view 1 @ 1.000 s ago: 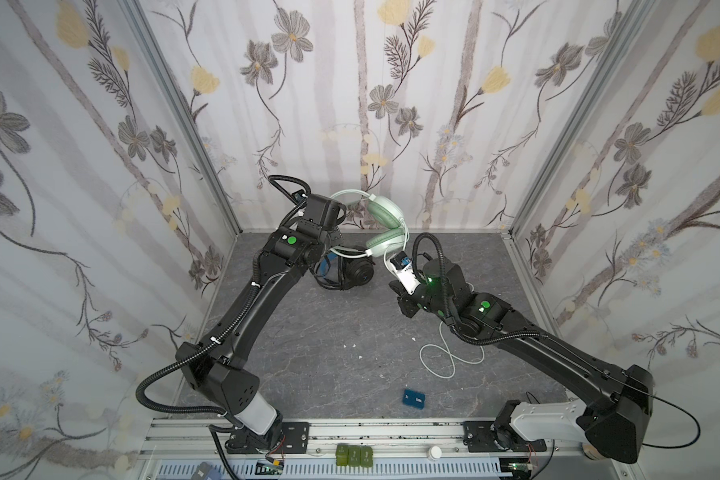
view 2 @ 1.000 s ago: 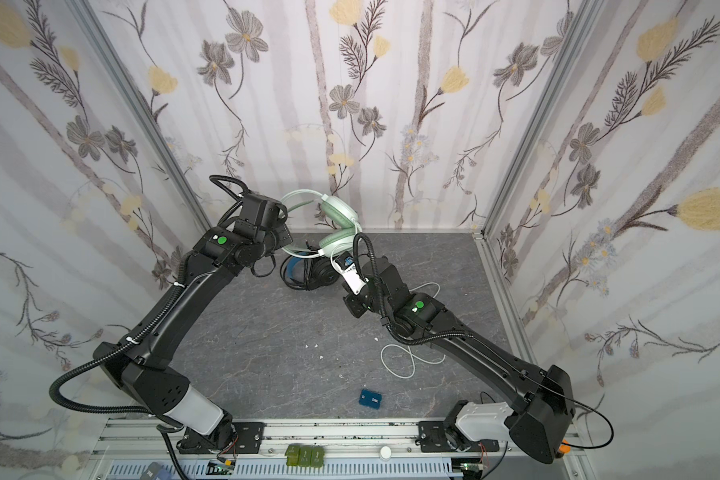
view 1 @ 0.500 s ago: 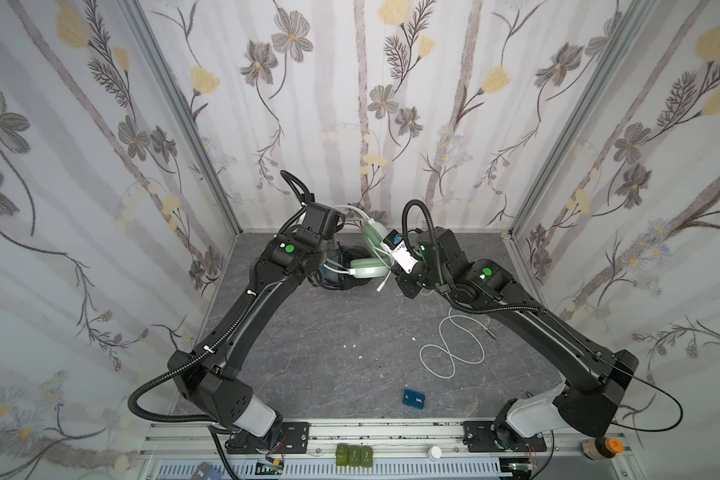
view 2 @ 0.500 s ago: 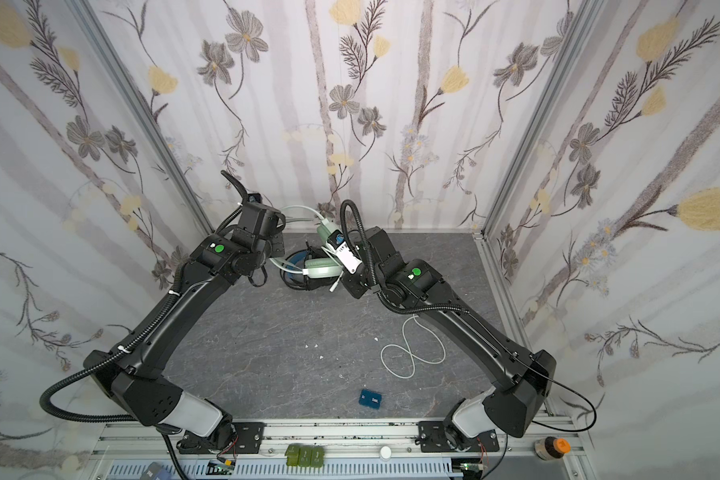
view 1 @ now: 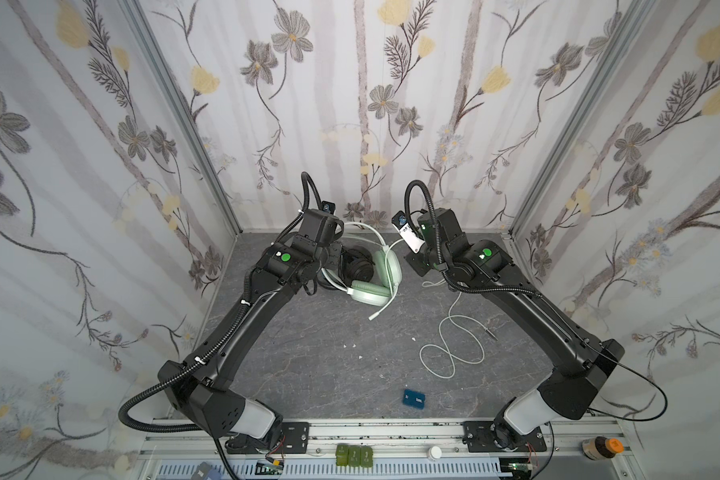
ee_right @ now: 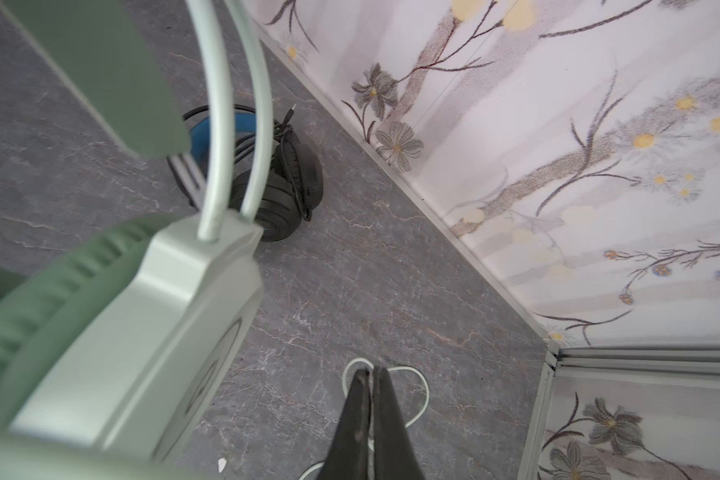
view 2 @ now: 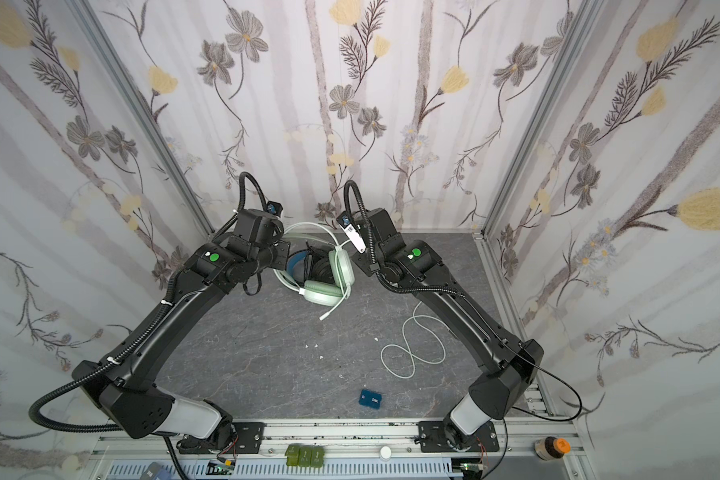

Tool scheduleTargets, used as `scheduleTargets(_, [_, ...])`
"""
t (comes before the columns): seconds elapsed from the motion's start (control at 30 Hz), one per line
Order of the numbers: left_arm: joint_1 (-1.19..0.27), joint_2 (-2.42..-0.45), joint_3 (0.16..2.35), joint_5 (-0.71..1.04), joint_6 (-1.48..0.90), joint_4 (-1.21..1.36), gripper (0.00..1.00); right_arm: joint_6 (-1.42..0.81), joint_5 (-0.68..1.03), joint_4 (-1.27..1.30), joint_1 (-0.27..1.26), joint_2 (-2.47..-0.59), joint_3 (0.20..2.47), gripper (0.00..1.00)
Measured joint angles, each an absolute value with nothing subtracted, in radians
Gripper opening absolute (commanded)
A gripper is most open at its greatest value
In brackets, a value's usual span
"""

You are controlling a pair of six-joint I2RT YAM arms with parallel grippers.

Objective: Wrap the headphones

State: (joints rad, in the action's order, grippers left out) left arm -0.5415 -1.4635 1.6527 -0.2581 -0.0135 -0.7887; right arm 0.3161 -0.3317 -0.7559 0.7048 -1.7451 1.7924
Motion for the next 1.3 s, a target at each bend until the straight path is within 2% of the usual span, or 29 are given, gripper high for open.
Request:
scheduleTargets(0.13, [-0.542,-1.465,1.653,-0.142,-0.007,-0.788,0.00,0.324,-0.350,-0.740,0.694,-1.765,1.802,0.01])
scheduleTargets(0.33, [-0.543,-1.471,1.655,-0.005,-0.014,-0.787,0.00,0.326,-0.344,-0.719,0.666,-1.784,1.803,0.10])
scheduleTargets(0.53, [-0.543,-1.471,1.661,0.083,-0.028,-0.785,0.00,0.311,-0.307,-0.706,0.632,-1.792,1.803,0.32])
scheduleTargets(0.6, [-0.543,-1.471,1.662,0.105,-0.030,-0.785,0.00,0.304,-0.290,-0.702,0.624,-1.792,1.802,0.36])
scheduleTargets(0.87, [-0.544,-1.465,1.664,0.169,-0.065,-0.777,0.00,0.265,-0.226,-0.652,0.569,-1.768,1.739,0.40])
scheduleTargets(1.3, [-0.543,-1.460,1.774,0.317,-0.163,-0.723,0.00,0.193,0.081,-0.311,0.490,-1.526,1.364,0.46])
